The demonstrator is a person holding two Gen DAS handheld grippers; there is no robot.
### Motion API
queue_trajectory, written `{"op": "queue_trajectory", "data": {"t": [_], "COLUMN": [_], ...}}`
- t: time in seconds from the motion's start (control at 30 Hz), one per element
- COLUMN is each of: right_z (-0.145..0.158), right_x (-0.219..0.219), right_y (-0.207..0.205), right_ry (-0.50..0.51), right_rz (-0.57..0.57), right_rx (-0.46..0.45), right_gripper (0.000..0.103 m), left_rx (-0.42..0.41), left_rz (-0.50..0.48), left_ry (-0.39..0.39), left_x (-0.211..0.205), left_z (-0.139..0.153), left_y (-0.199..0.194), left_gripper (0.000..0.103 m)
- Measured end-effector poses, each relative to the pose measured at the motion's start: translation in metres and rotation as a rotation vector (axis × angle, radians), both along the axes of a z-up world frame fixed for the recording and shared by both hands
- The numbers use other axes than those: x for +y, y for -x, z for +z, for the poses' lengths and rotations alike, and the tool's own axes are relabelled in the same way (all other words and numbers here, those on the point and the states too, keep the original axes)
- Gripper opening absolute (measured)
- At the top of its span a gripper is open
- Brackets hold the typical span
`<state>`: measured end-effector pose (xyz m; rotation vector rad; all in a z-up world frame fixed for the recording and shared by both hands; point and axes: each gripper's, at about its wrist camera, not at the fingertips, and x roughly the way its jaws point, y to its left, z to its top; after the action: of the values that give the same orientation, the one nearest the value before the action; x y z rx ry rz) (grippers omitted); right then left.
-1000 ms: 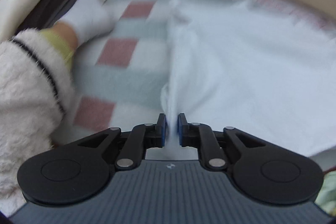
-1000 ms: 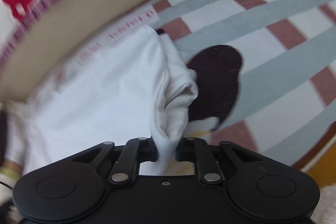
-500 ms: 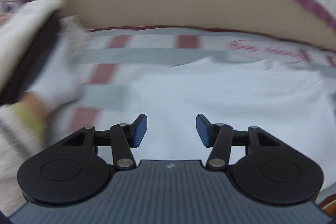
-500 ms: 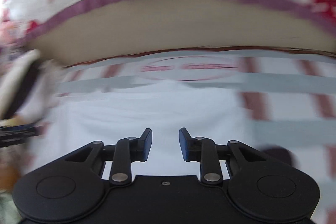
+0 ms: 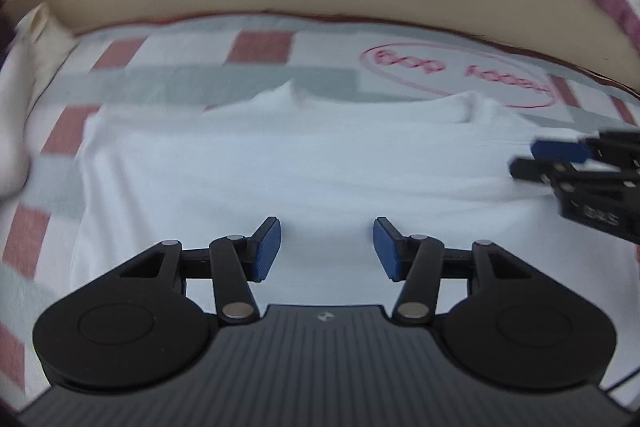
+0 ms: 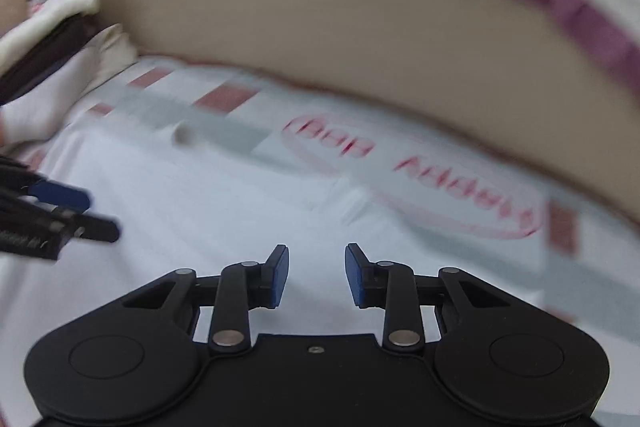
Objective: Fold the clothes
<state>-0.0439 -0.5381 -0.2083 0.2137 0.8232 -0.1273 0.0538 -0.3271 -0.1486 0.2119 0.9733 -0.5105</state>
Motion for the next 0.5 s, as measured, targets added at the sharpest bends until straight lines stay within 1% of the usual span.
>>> {"op": "queue_trajectory", "data": {"t": [0.07,0.1,0.13,0.17,0.27,0.37,0.43,0.47,0.5], "right_z": [-0.008,-0.010,-0.011,-0.010,-0.006,-0.009,-0.015,-0.015,-0.013], "right_x": [-0.009,-0.008,-0.004,-0.001,0.005,0.007,0.008,0.010,0.011], "right_y": [0.001,0.003,0.007,0.009,0.011,0.010,0.010,0.010,0.011], "right_ry": [-0.119,-0.150,-0.139,-0.110,-0.075,-0.044,-0.020,-0.008,0.003], "right_rz": [0.047,0.077,0.106,0.123,0.139,0.144,0.159,0.169,0.181], "right_rx": [0.035,0.073,0.098,0.102,0.113,0.101,0.086,0.070,0.054], "right_gripper": [0.037,0.037,0.036,0.036,0.036,0.037,0.037,0.033,0.012], "left_rx": [0.006,0.008,0.009,0.010,0.006,-0.008,-0.017,-0.021,-0.023], "left_rz": [0.024,0.033,0.039,0.045,0.050,0.009,-0.020,-0.030,-0.029], "left_ry": [0.004,0.004,0.005,0.006,0.017,0.054,0.064,0.063,0.060], "left_x": [0.007,0.011,0.014,0.017,0.021,0.012,0.002,-0.003,-0.007], "left_z": [-0.005,-0.006,-0.007,-0.008,-0.007,-0.001,0.002,0.003,0.004], "left_y": [0.003,0.004,0.004,0.005,0.006,0.005,0.004,0.004,0.003], "left_gripper": [0.051,0.051,0.051,0.051,0.051,0.051,0.051,0.052,0.052]}}
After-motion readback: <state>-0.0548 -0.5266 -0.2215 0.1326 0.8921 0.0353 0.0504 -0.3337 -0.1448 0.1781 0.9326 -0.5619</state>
